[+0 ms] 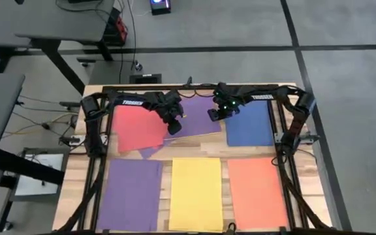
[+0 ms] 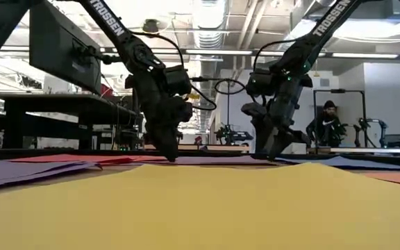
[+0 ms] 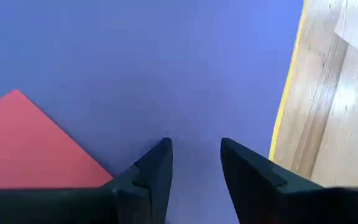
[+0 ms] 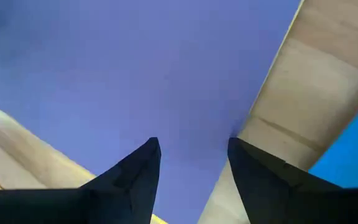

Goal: Organize paper
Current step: Stack the purple paper on top of the purple paper

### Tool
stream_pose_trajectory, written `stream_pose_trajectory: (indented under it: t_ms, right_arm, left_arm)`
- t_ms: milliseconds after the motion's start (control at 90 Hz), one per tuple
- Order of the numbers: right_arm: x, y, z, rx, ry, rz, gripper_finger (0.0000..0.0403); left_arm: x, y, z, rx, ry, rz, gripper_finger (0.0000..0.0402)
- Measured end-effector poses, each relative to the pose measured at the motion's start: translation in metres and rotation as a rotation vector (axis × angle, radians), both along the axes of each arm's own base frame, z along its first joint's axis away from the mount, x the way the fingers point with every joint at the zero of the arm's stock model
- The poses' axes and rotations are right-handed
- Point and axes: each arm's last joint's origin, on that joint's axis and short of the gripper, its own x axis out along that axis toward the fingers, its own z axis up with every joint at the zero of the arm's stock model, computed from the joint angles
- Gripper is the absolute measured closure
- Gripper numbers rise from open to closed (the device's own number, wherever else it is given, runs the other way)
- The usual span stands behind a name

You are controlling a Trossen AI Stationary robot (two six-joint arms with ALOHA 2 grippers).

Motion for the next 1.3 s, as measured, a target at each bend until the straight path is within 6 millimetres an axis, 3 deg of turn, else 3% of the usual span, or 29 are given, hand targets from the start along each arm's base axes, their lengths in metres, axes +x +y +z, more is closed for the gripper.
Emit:
stream_pose_trajectory:
  t_ms: [511,878,1144,1300]
  right_arm:
    - [0.008,0.014,-0.008,-0.010,-0.002,0.021,0.0223]
    - [0.028,0.023,0.000,-0.038,-0.180,0.139,0.0223]
    - [0.032,0.032,0.018,-0.014,-0.186,0.352,0.0223]
    - [0.036,0.040,0.020,-0.025,-0.181,0.416,0.0223]
  left_arm:
    - [0.001,-0.001,0.000,0.003,-0.003,-0.002,0.0281]
    - [0.001,-0.001,0.000,0.002,-0.004,0.000,0.0281]
    - [-0.005,-0.010,0.041,0.060,-0.093,-0.030,0.0281]
    - [0.002,-0.029,0.046,0.110,-0.116,-0.157,0.0280]
